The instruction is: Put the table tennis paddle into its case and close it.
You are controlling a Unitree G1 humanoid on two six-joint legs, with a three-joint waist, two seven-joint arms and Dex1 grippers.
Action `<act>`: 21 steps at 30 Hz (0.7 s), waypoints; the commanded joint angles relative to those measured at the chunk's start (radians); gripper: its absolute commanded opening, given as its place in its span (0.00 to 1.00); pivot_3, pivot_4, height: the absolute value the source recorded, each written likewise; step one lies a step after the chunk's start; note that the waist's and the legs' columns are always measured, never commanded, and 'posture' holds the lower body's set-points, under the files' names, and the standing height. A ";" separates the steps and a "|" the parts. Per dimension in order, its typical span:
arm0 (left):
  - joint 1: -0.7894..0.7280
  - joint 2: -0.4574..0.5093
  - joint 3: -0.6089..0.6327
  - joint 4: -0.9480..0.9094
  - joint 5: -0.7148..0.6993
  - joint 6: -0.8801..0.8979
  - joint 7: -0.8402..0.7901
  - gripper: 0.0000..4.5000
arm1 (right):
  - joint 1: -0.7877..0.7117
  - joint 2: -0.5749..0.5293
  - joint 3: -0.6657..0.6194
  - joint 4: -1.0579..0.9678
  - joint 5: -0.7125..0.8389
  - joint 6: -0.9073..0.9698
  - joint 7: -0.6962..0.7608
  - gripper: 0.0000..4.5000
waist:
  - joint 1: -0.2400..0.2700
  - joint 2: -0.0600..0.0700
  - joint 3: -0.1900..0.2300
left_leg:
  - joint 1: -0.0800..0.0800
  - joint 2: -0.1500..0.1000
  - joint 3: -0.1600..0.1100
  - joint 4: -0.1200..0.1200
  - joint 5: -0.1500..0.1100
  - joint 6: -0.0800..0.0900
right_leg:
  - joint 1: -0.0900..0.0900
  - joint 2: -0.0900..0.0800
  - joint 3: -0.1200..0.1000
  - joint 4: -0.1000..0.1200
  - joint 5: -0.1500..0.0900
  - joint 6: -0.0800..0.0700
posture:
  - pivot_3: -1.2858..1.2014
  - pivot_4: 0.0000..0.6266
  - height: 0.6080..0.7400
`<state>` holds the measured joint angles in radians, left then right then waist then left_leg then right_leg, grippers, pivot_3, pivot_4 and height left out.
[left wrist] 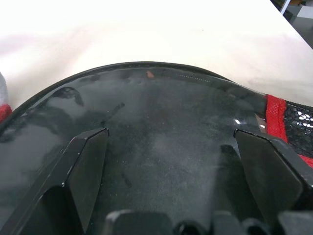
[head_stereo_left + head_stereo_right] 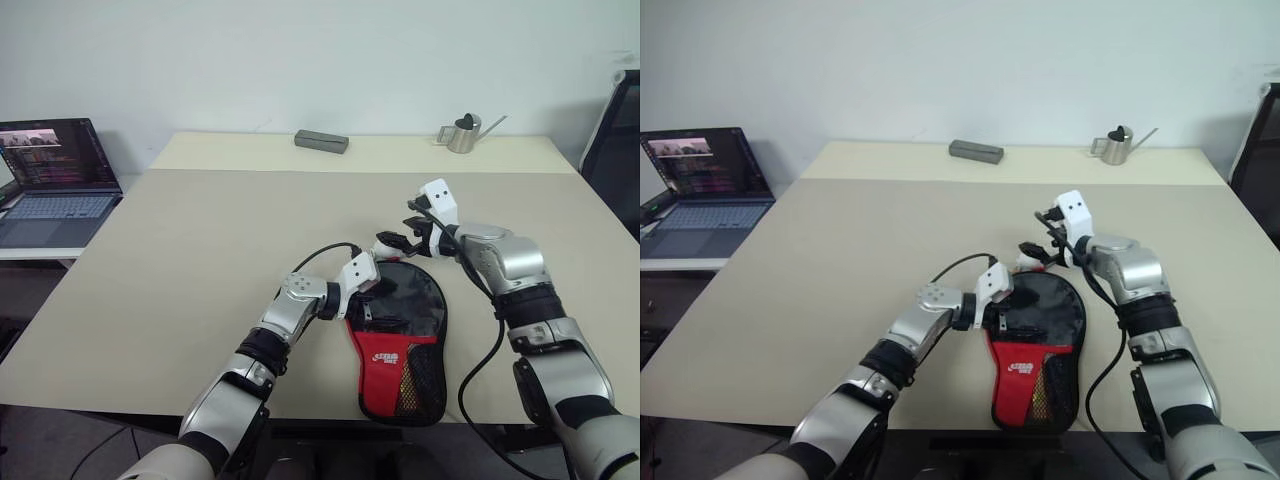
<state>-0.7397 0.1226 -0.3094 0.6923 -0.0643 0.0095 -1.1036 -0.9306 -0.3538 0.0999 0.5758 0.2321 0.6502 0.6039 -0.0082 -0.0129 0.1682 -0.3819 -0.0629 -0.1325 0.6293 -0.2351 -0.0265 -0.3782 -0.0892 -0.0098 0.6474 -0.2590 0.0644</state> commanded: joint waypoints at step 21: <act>0.059 -0.003 -0.041 -0.007 0.050 0.024 -0.009 1.00 | -0.111 0.091 -0.022 0.313 -0.132 -0.204 0.016 0.65 | -0.014 0.003 -0.002 | 0.000 -0.001 -0.001 0.000 0.000 0.000 | 0.000 0.000 0.000 0.000 0.000 0.000 | 0.52 0.24 1.00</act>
<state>-0.7197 0.1300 -0.3096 0.6566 -0.0417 0.0114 -1.1022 -1.0187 -0.2646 0.0978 0.9239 0.1002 0.4633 0.6114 -0.0227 -0.0096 0.1663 -0.3818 -0.0634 -0.1332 0.6294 -0.2350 -0.0266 -0.3783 -0.0893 -0.0094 0.6479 -0.2589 0.0643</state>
